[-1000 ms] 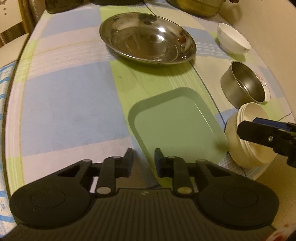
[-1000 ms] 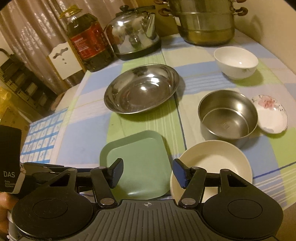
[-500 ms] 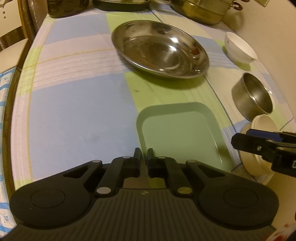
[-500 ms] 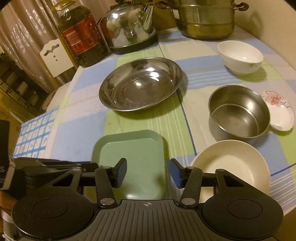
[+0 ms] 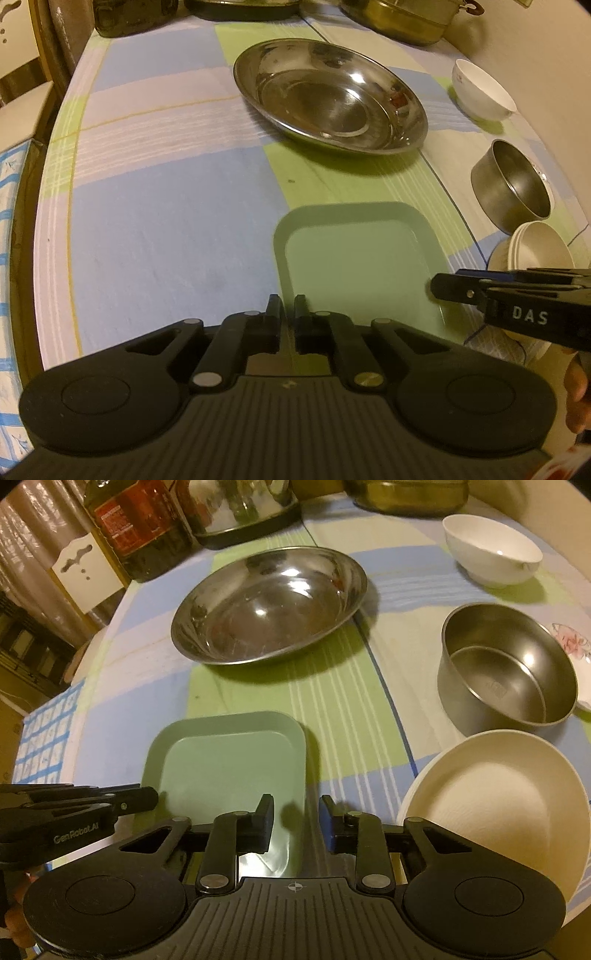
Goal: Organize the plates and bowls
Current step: 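Lift the green plate with both tools toward the steel plate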
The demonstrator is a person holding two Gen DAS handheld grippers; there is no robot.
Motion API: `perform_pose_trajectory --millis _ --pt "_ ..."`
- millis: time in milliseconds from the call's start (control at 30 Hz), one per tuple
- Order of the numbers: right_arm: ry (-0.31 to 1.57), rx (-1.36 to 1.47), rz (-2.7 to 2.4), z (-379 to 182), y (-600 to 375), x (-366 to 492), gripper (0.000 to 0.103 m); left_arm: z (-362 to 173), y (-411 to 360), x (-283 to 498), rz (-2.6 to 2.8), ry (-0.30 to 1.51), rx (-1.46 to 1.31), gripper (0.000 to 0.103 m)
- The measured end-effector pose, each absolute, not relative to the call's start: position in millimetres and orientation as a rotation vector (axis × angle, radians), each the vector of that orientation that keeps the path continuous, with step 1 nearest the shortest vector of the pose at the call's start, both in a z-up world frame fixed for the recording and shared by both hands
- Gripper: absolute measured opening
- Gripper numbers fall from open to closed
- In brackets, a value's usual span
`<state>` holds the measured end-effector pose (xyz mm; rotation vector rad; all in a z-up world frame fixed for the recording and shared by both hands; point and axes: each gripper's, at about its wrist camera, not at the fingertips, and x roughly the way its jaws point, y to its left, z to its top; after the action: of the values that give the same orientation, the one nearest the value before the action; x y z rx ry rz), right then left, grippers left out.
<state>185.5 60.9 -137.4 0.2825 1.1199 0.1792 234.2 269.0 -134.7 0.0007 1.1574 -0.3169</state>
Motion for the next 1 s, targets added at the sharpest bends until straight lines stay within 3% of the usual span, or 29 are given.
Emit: perform_pose_trajectory --millis 433,1000 --pt "1.164 0.193 0.161 -143 74 192 0.006 -135 267 233 -0.346 1.16 0.027 0.007" --pt "1.126 0.225 0.156 -123 68 203 0.006 -111 267 252 -0.364 1.096 0.001 0.006"
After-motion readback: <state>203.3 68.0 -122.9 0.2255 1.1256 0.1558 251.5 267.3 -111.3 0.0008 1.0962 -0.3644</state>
